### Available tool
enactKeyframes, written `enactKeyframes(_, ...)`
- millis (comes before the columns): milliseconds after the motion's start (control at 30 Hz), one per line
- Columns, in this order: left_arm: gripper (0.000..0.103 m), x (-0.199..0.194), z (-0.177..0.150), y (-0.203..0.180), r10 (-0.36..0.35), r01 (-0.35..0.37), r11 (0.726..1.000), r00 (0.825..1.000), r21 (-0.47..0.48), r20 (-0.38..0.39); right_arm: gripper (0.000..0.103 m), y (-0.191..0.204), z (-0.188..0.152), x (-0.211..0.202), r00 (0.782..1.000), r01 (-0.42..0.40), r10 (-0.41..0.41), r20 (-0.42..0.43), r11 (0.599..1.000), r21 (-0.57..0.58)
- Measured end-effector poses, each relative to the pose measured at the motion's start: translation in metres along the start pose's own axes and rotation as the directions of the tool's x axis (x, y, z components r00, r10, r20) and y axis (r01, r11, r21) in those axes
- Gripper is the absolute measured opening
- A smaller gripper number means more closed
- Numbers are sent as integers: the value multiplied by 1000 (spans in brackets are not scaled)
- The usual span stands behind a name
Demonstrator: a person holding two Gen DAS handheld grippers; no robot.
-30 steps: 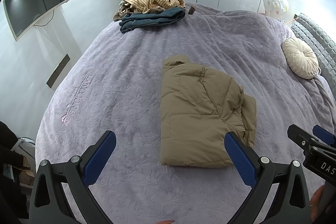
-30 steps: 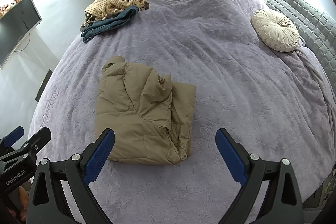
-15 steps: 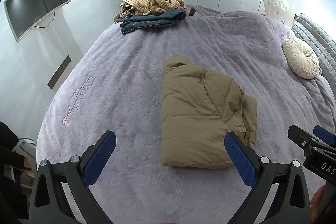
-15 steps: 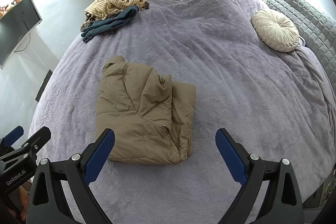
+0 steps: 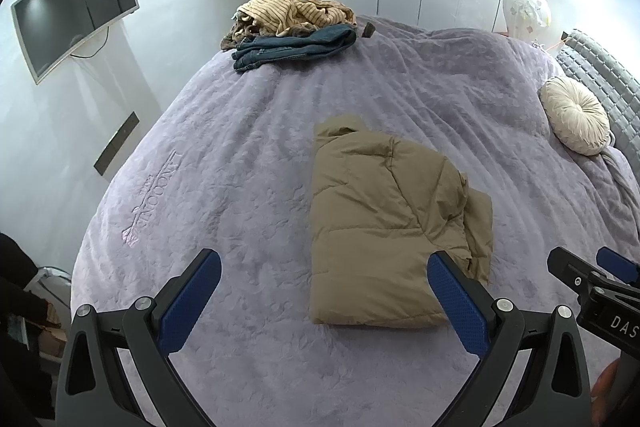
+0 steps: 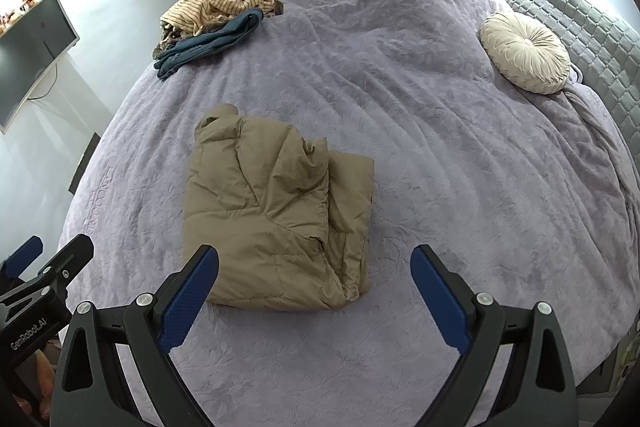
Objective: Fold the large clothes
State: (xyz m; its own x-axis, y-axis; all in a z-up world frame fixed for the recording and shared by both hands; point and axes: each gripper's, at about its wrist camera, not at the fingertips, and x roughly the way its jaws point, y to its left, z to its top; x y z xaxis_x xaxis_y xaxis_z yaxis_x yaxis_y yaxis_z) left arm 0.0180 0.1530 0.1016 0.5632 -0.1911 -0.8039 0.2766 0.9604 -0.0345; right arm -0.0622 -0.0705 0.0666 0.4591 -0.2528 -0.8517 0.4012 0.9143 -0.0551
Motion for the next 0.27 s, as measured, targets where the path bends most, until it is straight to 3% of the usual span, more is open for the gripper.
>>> enactKeyframes(267, 103, 2, 2, -2, -26, 26, 1000, 999, 4, -21, 97, -1, 0, 0, 1000, -2, 2, -2, 1000, -1)
